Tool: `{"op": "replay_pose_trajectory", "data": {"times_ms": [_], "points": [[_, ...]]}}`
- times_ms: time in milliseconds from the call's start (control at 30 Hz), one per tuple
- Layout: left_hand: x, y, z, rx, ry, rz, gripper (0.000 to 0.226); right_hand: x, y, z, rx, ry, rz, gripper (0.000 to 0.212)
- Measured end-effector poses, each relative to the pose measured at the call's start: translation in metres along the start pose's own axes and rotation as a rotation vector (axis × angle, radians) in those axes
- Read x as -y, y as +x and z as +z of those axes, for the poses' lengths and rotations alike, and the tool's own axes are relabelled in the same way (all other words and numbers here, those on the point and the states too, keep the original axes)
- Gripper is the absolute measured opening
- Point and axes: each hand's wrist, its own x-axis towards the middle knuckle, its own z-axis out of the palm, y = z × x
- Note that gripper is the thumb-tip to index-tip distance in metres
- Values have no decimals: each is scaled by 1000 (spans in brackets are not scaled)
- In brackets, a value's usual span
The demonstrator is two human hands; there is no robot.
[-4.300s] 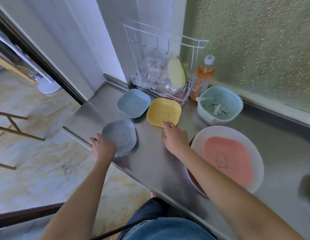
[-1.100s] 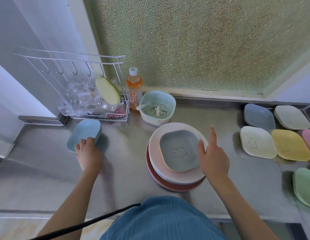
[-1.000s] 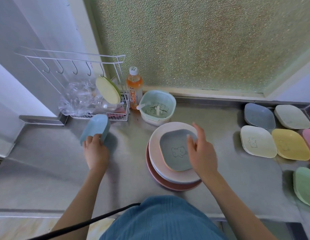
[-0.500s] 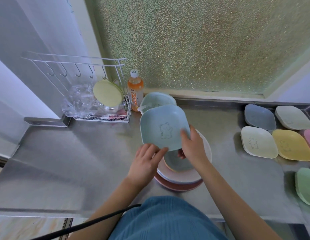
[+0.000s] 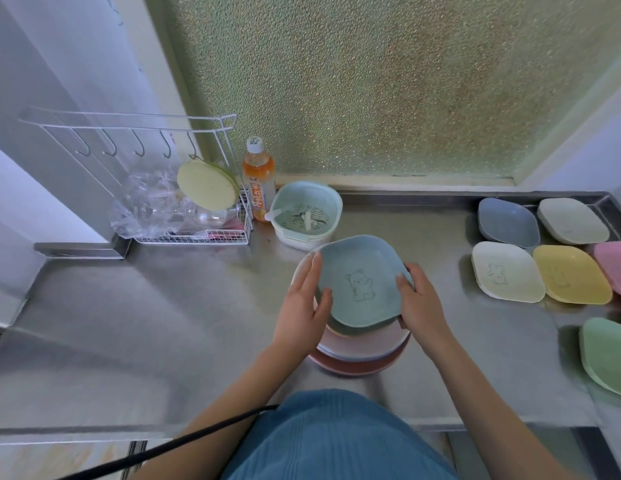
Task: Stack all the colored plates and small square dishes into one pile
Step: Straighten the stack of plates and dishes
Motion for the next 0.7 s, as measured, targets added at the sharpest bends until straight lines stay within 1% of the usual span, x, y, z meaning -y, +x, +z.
{"op": "replay_pose_trajectory", "data": {"times_ms": [67,133,200,267,333,400,500,567,600,633,700], "points": [[0,9,5,1,14,-46,57,-3,2,1,-19,-85,-58,32],[2,16,10,15,52,-58,57,-9,5,-1,-6,-201,-80,39],[9,17,15,52,110,-68,57,-15,11,-3,21,-342,-38,45],[18,14,20,117,158,-118,59,-20,16,-4,74,-537,-3,53],[25,9,22,187,221,-153,61,-24,16,-2,99,-713,0,55],[27,8,22,227,287,-160,61,-28,16,2,81,-790,-10,56],[29,7,23,214,301,-144,61,-34,19,5,60,-808,-25,55],[30,5,22,181,247,-130,64,-38,22,5,64,-775,-31,51],[31,4,21,147,157,-154,67,-40,23,3,37,-712,-12,50],[31,3,18,88,11,-226,69,-42,24,0,-17,-590,40,51],[35,7,11,-72,-318,-468,69,-47,27,-6,-178,-283,179,53]]}}
